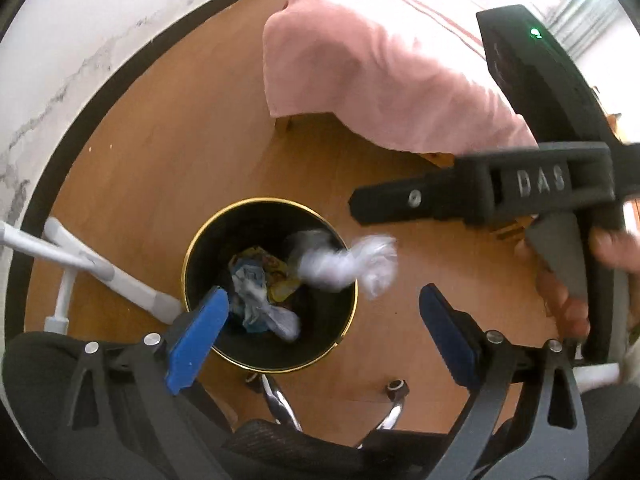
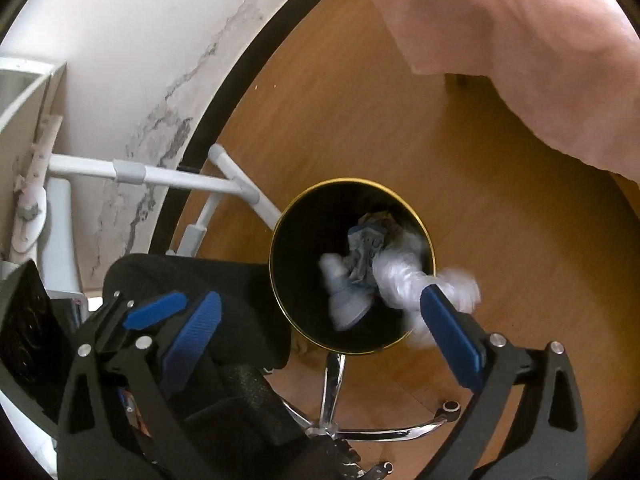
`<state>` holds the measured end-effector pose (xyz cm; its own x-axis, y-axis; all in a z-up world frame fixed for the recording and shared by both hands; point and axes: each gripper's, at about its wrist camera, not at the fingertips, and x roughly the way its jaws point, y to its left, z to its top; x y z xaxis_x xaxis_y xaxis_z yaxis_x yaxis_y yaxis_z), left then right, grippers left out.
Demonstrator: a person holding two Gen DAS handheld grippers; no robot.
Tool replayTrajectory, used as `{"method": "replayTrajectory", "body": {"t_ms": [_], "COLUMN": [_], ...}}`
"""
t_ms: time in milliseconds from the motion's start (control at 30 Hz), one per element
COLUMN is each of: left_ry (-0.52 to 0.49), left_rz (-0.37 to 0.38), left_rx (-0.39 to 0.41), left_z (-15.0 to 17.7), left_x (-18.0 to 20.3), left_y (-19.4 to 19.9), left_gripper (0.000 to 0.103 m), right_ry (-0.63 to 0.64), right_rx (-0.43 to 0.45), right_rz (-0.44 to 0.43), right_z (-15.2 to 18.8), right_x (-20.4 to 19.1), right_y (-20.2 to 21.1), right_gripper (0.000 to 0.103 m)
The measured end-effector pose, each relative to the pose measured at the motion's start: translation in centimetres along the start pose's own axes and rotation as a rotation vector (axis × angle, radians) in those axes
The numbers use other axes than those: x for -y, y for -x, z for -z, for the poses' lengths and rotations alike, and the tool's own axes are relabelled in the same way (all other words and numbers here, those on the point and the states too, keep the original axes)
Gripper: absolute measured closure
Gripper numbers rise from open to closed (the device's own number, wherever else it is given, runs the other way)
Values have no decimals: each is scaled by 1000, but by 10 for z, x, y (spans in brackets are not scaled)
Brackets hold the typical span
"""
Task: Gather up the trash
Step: 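Carry both items over the wastebasket and open both grippers to drop them, then return both grippers to the desk toward the remaining trash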
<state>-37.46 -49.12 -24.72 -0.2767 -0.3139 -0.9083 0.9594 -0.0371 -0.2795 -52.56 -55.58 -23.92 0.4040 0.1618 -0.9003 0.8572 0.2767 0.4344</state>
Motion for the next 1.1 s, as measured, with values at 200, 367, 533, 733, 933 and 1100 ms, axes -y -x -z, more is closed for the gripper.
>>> {"method": "replayTrajectory", "body": {"t_ms": [200, 367, 533, 733, 933, 1100], "left_ry": [-36, -71, 43, 407, 752, 869], "left_rz": [20, 12, -299, -613, -744, -693], "left_rx": [181, 446, 743, 819, 727, 682], "left_z": [2, 19, 59, 153, 268, 308], "left_x": [15, 26, -11, -102, -168, -185], "left_y": [71, 199, 319, 398, 425, 421], "left_gripper": [10, 10, 7, 7, 7, 7], "right_ry": [-36, 35, 161, 419, 746, 956], "right_rx": [80, 317, 658, 704, 519, 390], "right_rz": [-24, 74, 244, 150, -30, -119], "right_z": [0, 5, 21, 26, 42, 74], "right_x": [6, -31, -106, -216, -339, -415], "right_y": [38, 112, 178, 171, 111, 69], "right_gripper": [6, 6, 6, 6, 6, 6]}}
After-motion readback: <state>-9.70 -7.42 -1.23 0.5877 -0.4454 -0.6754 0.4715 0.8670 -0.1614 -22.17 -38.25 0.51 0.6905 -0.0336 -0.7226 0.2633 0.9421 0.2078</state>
